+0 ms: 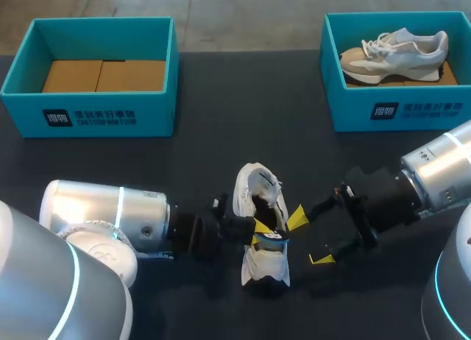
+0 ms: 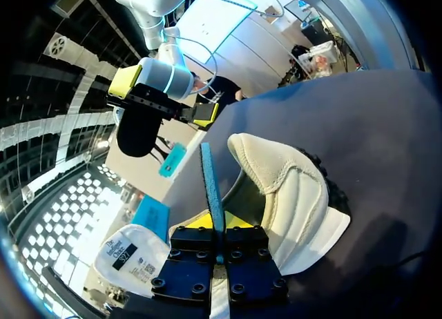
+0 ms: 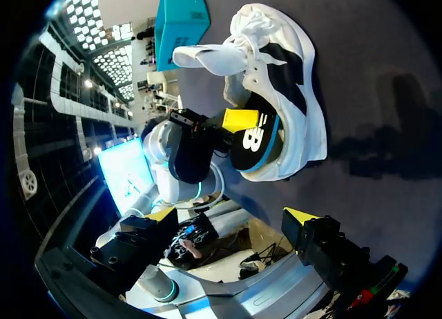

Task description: Take the shoe out of the shoebox, open the shoe tongue, remove and reinsert the insole, then place the shoe into the shoebox

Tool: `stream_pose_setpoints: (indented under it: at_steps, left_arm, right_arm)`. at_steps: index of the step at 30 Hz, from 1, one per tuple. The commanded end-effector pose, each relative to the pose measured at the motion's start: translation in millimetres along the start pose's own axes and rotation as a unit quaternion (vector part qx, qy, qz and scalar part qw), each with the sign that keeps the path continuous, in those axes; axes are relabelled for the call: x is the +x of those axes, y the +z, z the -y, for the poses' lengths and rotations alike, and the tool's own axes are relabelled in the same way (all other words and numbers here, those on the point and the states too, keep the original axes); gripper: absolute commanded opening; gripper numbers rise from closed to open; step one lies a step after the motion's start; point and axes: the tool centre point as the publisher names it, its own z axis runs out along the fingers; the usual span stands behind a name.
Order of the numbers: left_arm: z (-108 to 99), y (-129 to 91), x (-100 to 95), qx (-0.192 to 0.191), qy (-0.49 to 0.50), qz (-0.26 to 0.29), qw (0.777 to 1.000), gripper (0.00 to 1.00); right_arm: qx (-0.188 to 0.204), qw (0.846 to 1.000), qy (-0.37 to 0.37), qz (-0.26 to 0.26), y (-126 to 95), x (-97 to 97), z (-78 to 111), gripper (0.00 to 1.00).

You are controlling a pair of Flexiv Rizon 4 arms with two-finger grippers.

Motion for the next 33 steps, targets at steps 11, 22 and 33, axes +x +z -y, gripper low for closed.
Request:
stream_pose_setpoints:
  at_steps: [11, 22, 33]
  left_arm:
    - [21.2, -11.3, -3.4, 0.017, 0.005, 0.014, 1.0, 0.31]
    - [35.5, -17.0, -2.1, 0.034, 0.007, 0.009, 0.999, 0.24]
    - [35.7, -15.5, -0.5, 0.033, 0.015, -0.001, 0.999, 0.0]
  right_arm:
    - [-0.001, 1.0, 0.0, 0.0, 1.4, 0.2, 0.3, 1.0]
    - [-0.001, 1.0, 0.0, 0.0, 1.4, 0.2, 0.3, 1.0]
    - [-0.001, 1.0, 0.0, 0.0, 1.4, 0.2, 0.3, 1.0]
